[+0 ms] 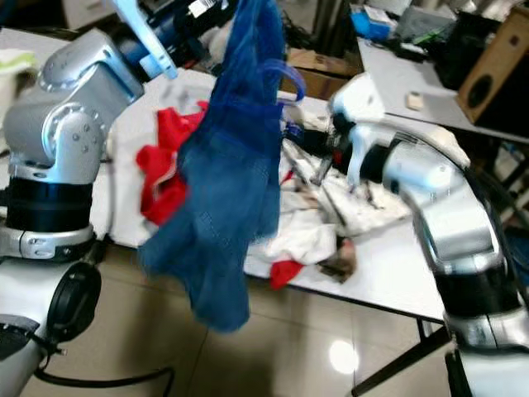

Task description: Hang hanger

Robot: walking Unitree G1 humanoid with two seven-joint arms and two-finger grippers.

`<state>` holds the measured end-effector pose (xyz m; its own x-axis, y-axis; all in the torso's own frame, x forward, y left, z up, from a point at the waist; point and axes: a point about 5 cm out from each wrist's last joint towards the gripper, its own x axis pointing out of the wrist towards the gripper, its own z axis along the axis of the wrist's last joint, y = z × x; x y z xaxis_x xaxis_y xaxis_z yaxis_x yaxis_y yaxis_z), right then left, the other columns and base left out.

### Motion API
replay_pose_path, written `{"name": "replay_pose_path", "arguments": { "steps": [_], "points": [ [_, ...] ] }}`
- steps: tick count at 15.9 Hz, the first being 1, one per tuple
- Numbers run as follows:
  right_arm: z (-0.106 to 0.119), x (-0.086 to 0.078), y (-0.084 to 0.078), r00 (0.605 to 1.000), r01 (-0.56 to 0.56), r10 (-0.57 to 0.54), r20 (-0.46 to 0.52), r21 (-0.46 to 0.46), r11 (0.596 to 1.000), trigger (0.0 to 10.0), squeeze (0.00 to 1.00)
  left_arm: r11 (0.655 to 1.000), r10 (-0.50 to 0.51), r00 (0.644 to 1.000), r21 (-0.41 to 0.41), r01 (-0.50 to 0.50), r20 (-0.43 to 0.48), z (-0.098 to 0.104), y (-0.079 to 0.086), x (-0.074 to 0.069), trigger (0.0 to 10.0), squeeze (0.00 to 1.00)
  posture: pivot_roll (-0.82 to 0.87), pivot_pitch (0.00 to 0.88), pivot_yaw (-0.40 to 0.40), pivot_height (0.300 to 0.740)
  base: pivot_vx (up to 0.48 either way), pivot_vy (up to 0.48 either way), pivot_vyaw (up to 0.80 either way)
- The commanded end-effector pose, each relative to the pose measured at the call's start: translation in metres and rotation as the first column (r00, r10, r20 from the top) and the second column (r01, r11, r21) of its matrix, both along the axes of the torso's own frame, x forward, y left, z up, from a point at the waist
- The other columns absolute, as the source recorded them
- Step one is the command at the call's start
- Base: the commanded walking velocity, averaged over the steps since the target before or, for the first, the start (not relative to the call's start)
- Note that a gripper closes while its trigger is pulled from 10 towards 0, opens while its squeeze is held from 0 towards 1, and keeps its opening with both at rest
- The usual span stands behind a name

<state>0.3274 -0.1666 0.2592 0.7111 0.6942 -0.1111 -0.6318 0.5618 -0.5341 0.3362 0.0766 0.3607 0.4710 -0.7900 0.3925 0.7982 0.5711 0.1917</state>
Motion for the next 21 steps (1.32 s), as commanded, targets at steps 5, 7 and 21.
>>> {"name": "replay_pose_path", "arguments": {
  "steps": [5,7,21],
  "points": [
    [0.13,0.035,-0.024,0.792,0.221,-0.359,0.494,0.316,0.923,10.0,0.0,0.99,-0.032,0.991,-0.129,0.05,0.134,0.051,0.0,-0.011,10.0,0.0,-0.04,0.0,-0.124,0.74,0.321,0.0,0.0],
    [0.131,0.032,-0.02,0.799,0.151,-0.313,0.513,0.333,0.931,10.0,0.0,0.983,-0.023,0.989,-0.176,0.048,0.145,0.057,0.007,-0.016,10.0,0.0,-0.03,0.0,-0.142,0.74,0.311,0.0,0.0],
    [-0.062,-0.091,-0.032,0.929,-0.288,0.236,-0.284,-0.154,0.945,10.0,0.0,0.813,0.532,0.806,0.422,-0.402,-0.258,-0.15,0.04,0.038,10.0,0.0,-0.05,0.0,-0.08,0.74,0.103,0.0,0.0]
  ]
}}
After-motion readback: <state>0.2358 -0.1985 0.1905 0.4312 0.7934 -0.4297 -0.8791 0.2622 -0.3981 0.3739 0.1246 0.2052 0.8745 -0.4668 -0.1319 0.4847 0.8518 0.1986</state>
